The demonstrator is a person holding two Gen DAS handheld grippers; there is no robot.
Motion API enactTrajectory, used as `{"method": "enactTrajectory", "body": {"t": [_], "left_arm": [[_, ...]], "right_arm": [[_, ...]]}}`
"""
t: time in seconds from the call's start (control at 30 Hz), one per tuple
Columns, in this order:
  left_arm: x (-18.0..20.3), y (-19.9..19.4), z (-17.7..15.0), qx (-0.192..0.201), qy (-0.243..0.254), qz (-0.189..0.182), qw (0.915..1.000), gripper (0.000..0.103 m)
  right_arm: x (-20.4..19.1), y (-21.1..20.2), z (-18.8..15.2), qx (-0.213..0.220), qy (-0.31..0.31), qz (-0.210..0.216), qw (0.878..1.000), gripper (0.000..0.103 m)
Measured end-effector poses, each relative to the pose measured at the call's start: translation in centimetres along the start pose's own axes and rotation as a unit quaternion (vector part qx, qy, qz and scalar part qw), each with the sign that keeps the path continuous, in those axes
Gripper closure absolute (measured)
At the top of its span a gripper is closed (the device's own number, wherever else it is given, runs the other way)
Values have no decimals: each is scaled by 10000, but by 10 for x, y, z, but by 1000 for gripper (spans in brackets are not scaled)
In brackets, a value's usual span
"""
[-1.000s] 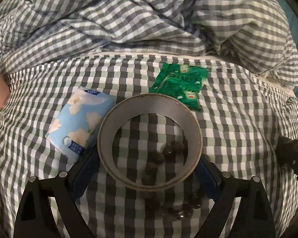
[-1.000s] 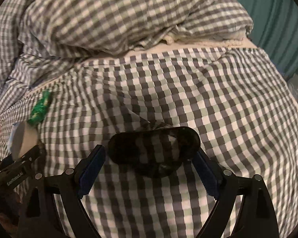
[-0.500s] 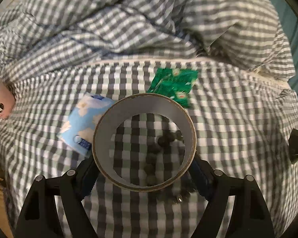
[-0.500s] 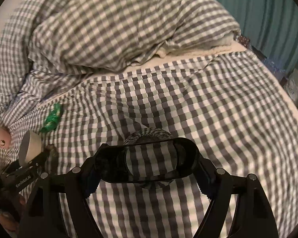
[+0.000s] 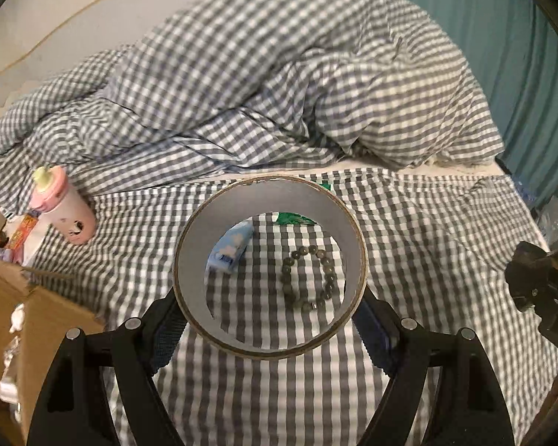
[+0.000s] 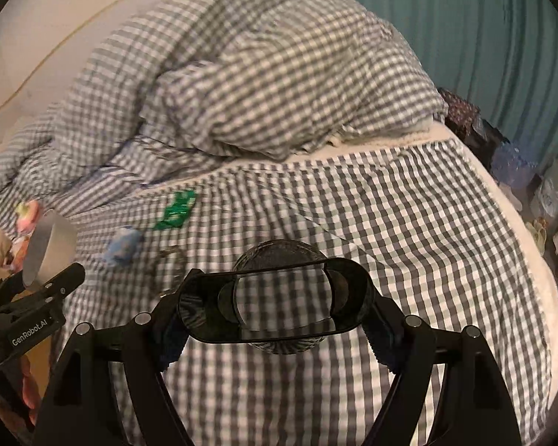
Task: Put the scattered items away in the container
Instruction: 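Carry the tape roll and clip into the box and open both tools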
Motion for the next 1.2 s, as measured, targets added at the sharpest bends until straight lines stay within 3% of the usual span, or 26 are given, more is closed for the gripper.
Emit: {"method": "enactTrajectory", "body": {"t": [0.33,0.73,0.97,1.2], "left_arm": [[-14,-70,-23,254,-77,-7,9996,20],[-43,-121,-75,359,-211,-6,9991,20],[-96,-141,-94,421,-494,153,9978,20],[-185,-148,-112,304,-1012,529,9930,20]], "right_arm": [[-25,-77,-17,364,-257,10,9990,25],[-63,-117,-64,370,-564,96,9977,25],[-135,-128,-77,384,-1037,413,9930,25],[-224,-126,-89,297,-1622,719,9837,25]]}}
Point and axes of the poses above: each gripper's, at about its wrist camera, not at the fingertips, and y roughly the way its jaws point, x to its right, z to its top, the point moved 8 cm from there along y, roughly the way its jaws point, and after that the axes turned 1 degree about -z, right-handed, at the moved point
